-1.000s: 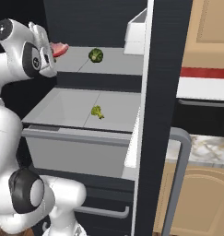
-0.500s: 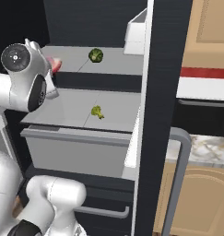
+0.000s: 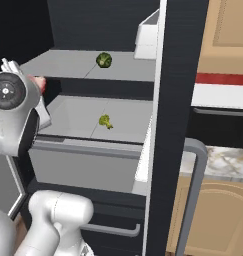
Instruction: Place one broccoli and one steak in each tupperware on the nearby counter, to pack two identical lunches.
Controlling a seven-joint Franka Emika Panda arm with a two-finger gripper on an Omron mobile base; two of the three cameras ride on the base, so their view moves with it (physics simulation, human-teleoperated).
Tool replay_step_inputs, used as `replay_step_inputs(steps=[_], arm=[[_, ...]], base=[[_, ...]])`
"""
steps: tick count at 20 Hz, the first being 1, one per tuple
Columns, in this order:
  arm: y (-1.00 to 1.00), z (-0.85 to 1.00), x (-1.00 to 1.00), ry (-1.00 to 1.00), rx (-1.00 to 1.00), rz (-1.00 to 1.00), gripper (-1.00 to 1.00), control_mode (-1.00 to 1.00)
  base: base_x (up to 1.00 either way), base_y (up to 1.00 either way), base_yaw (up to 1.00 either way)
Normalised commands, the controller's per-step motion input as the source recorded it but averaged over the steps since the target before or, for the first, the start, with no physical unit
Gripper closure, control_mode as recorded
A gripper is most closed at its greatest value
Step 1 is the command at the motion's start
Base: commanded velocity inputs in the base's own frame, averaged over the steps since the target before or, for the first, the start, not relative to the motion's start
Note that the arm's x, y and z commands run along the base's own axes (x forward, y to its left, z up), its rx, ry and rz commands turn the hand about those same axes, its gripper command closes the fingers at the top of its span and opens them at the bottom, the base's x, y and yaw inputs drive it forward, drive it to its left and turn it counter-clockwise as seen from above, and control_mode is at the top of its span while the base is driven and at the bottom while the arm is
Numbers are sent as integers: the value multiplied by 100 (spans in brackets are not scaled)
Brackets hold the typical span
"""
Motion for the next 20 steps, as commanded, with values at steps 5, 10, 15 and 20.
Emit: replay_step_inputs(steps=[5, 10, 15, 20], arm=[[4, 0, -40, 5, -1, 3, 100, 100], [0, 0, 0, 0, 0, 0, 100, 100], [0, 0, 0, 0, 0, 0, 100, 100], [0, 0, 0, 0, 0, 0, 100, 100]], base=[[-60, 8, 1], [-100, 0, 0], [-100, -33, -9], [-86, -90, -10]])
